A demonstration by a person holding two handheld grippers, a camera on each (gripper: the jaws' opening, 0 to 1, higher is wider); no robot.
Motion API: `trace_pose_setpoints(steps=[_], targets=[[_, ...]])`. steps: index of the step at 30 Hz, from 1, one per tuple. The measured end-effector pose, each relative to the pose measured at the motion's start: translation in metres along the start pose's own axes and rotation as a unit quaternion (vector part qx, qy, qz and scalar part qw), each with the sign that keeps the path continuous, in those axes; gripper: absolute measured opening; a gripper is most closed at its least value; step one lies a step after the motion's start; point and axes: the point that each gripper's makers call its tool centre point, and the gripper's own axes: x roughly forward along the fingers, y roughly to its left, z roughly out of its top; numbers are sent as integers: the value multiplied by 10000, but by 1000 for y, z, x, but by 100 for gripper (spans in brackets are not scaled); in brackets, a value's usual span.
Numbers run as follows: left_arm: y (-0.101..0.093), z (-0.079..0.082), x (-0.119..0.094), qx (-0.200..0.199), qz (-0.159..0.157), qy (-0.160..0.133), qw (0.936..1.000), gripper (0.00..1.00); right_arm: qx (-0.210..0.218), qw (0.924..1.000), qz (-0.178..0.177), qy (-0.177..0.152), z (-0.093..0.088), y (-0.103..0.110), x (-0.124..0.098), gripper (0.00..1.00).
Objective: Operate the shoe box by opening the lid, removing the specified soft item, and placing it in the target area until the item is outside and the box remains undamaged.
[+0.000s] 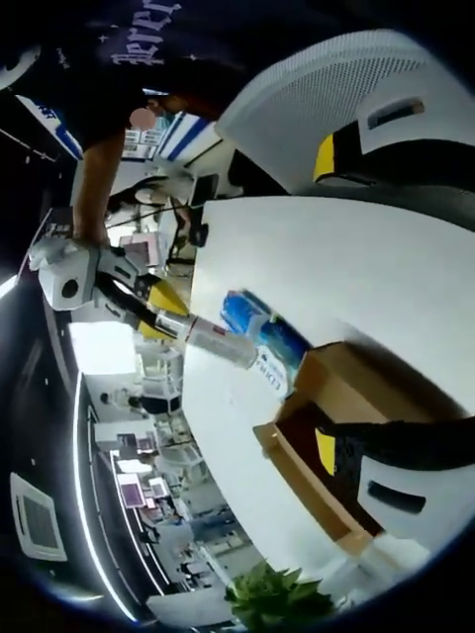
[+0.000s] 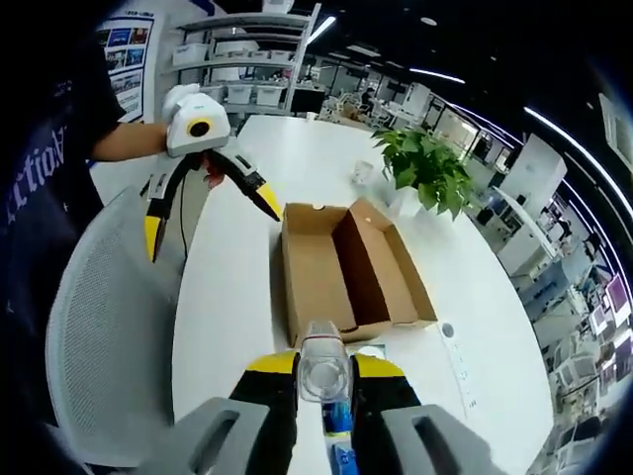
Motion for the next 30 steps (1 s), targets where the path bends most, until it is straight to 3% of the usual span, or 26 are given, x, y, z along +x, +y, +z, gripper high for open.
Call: trace_pose_setpoints(steps=[9, 30], targets=[[5, -7, -12, -95, 222, -2, 9997, 99, -158, 9994, 55, 307, -13, -25, 9, 15], [11, -26, -34, -365, 695, -20, 9969, 98, -369, 9912, 189, 1256, -62, -83, 53, 15]])
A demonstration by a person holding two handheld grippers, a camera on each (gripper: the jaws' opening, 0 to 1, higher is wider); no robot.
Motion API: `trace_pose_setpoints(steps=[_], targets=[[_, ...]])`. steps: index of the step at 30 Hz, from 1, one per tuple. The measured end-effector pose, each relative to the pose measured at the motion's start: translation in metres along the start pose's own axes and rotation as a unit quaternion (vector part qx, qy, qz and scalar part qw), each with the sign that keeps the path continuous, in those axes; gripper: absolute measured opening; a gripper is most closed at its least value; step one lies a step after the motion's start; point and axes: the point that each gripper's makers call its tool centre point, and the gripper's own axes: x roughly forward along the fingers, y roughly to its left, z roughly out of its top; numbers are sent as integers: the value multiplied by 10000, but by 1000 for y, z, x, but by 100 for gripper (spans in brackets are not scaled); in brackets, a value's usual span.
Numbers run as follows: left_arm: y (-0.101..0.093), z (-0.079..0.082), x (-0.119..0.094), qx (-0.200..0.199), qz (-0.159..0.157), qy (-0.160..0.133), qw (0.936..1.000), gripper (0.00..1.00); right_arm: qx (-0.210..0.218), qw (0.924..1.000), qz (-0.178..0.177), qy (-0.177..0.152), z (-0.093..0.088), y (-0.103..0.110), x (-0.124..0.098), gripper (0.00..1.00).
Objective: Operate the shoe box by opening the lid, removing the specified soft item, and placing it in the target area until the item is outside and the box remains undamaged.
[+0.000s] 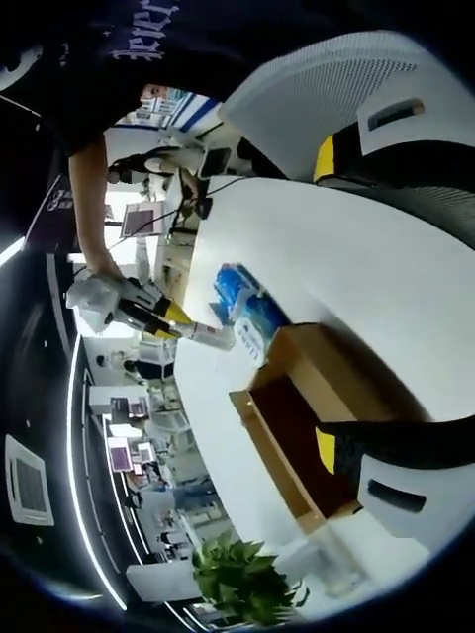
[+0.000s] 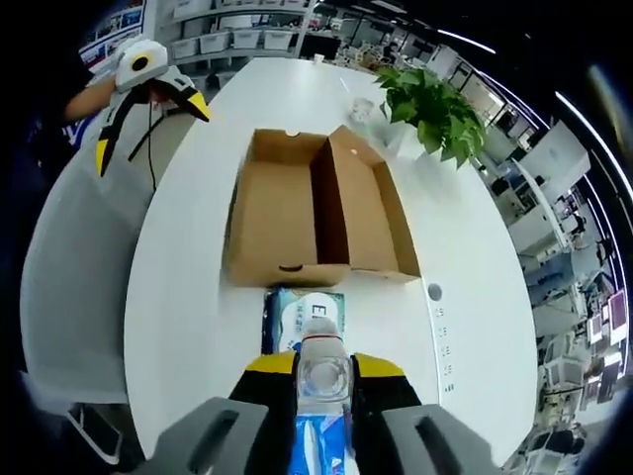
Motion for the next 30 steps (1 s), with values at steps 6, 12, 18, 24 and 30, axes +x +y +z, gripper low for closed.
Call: trace_pose_setpoints(steps=[6, 12, 18, 24, 30], targets=[[1, -4, -5, -74, 82, -10, 9999, 97, -135, 9997, 62, 203, -5, -10, 12, 15], [0, -7, -9, -143, 170, -14, 9998, 96, -91, 9993, 48, 372, -10, -31, 23, 15], [-1, -12, -13, -237, 234, -24, 9994, 96, -126, 9976, 54, 676, -20, -44, 43, 15], [0, -14, -17, -317, 336, -72, 9989, 95, -115, 9968, 109, 778, -21, -48, 61, 15], [0, -19, -20, -366, 418, -44, 9984, 94, -189, 9950, 197, 957, -24, -48, 76, 16]])
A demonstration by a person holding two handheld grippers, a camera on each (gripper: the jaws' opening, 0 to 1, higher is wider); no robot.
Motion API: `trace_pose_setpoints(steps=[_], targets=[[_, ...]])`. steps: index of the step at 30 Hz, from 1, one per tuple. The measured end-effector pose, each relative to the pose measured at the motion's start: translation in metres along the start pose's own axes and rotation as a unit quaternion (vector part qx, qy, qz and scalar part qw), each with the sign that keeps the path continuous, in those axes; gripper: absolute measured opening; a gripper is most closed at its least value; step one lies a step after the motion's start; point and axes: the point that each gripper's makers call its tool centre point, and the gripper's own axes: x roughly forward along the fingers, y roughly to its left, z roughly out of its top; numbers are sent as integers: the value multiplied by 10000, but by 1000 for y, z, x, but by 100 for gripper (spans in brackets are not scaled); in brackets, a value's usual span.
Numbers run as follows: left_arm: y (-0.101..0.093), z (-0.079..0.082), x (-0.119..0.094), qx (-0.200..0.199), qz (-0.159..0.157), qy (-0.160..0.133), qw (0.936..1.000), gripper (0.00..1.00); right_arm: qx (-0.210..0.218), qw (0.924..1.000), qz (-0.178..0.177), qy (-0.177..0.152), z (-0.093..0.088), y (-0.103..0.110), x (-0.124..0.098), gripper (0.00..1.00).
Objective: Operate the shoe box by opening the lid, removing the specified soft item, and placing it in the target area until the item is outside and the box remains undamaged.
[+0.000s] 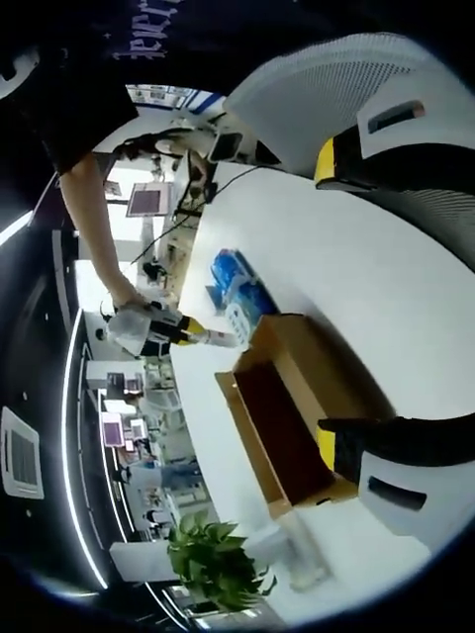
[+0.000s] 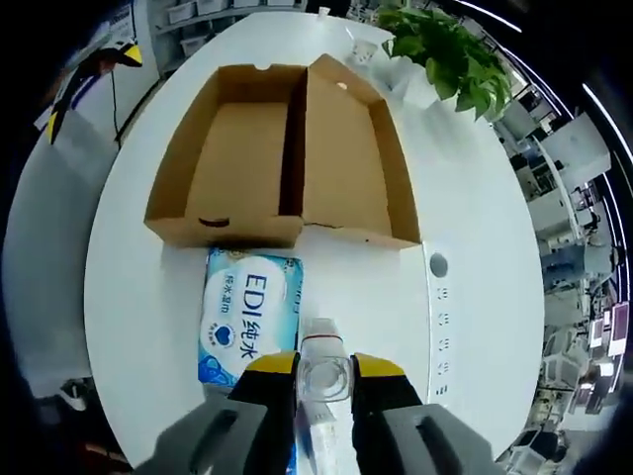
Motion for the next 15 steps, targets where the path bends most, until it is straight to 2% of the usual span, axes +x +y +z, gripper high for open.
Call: trace_pose_setpoints(steps=[15], targets=[[1, -15, -6, -177, 137, 93, 9997, 93, 39, 9995, 254, 166, -2, 8, 22, 16]])
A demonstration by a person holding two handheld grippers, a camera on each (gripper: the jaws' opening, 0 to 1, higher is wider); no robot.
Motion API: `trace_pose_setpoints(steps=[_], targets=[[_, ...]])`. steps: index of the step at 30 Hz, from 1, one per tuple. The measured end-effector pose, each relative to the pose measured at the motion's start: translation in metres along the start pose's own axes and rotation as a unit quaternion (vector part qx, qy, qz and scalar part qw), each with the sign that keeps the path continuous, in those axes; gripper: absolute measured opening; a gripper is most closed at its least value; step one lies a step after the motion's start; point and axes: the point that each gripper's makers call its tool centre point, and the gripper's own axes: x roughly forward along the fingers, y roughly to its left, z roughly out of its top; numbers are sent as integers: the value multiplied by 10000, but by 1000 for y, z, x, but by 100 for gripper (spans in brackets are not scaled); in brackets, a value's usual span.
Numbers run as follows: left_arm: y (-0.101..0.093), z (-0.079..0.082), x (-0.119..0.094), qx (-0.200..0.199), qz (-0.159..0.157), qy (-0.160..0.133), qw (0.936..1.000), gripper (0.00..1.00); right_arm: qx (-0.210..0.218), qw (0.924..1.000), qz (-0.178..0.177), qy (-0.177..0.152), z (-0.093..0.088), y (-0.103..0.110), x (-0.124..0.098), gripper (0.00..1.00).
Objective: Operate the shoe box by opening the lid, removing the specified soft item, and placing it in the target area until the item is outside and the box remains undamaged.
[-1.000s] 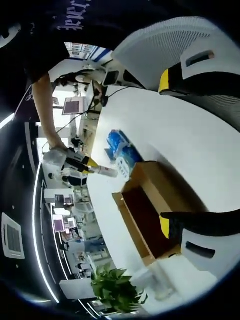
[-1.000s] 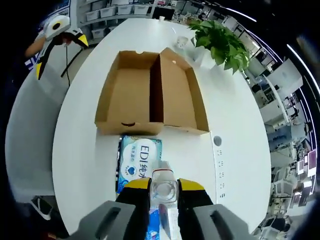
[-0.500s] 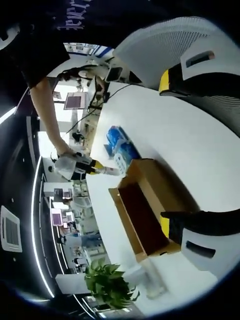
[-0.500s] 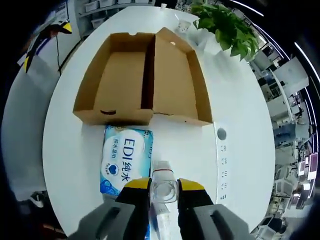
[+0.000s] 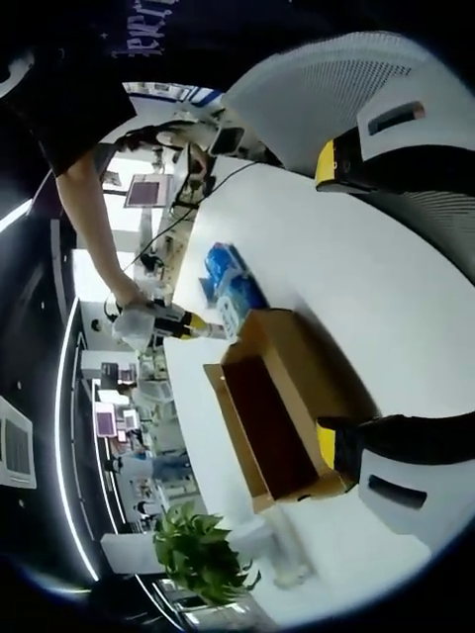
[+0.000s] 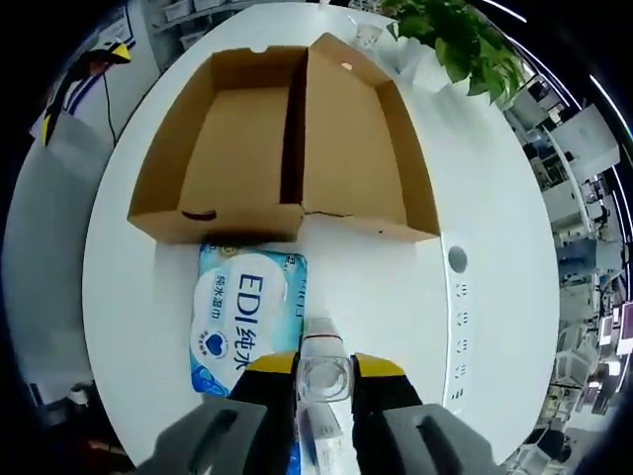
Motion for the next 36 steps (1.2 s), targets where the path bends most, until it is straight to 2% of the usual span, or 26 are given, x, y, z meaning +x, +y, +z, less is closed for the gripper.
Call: trace_pose_setpoints(steps=[6, 12, 16, 29, 36], targets=[[0, -4, 1, -9, -2, 49, 10000, 92, 94, 9999, 88, 8, 1, -4, 0, 17], [1, -5, 2, -38, -3, 55, 10000, 92, 88, 10000, -1, 3, 1, -10, 1, 20], [1, -7, 3, -44, -16, 75, 10000, 91, 71, 10000, -23, -14, 0, -13, 0, 19], [3, -10, 5, -75, -17, 103, 9999, 91, 208, 9993, 303, -95, 2, -4, -1, 15], [4, -13, 5, -104, -6, 132, 9999, 91, 157, 9994, 293, -95, 0, -6, -1, 16]])
